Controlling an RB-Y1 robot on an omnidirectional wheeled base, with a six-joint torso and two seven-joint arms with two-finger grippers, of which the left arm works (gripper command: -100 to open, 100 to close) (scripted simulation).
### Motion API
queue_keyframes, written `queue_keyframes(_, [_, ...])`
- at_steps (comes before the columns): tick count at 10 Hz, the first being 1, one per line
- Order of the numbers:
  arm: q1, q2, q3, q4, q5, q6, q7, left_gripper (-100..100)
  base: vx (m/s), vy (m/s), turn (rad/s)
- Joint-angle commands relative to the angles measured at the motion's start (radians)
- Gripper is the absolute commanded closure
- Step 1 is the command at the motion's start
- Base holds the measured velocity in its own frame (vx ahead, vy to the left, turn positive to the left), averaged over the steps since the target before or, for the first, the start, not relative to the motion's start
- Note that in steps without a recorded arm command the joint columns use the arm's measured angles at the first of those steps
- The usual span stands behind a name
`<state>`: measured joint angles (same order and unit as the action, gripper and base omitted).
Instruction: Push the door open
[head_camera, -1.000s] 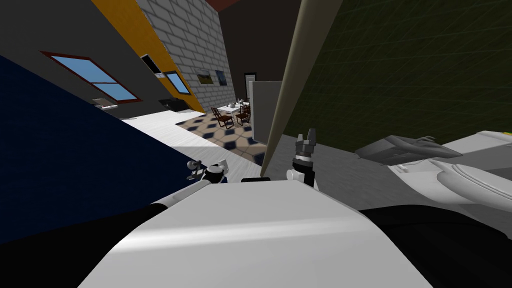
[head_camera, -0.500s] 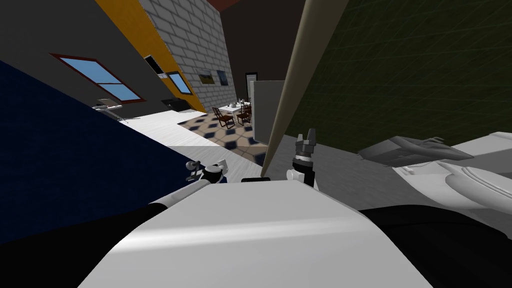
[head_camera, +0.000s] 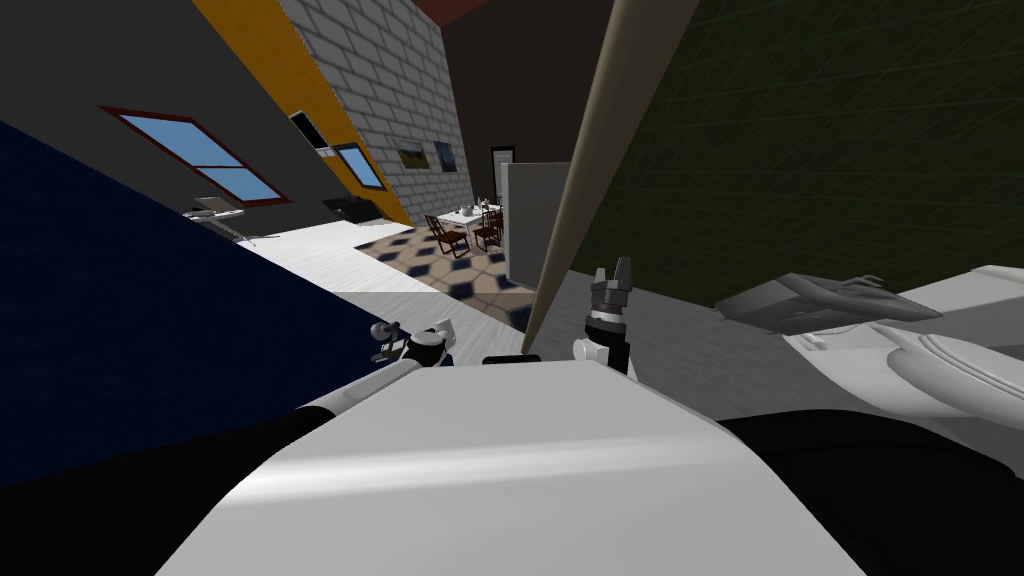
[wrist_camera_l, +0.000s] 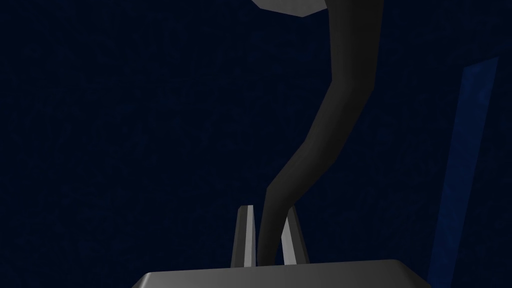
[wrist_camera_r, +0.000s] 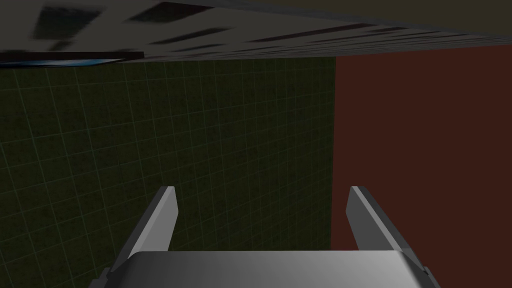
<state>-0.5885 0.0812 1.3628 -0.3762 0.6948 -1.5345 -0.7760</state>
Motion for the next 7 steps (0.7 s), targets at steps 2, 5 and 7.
queue_keyframes(2, [0.003,-0.008,0.003,-0.003,0.002,-0.005,-0.002,100,0.0,0.0,0.0])
queue_keyframes(5, [0.004,-0.001,0.021,-0.013,0.013,-0.005,-0.013,100,0.0,0.0,0.0])
queue_keyframes(7, [0.004,-0.001,0.021,-0.013,0.013,-0.005,-0.013,100,0.0,0.0,0.0])
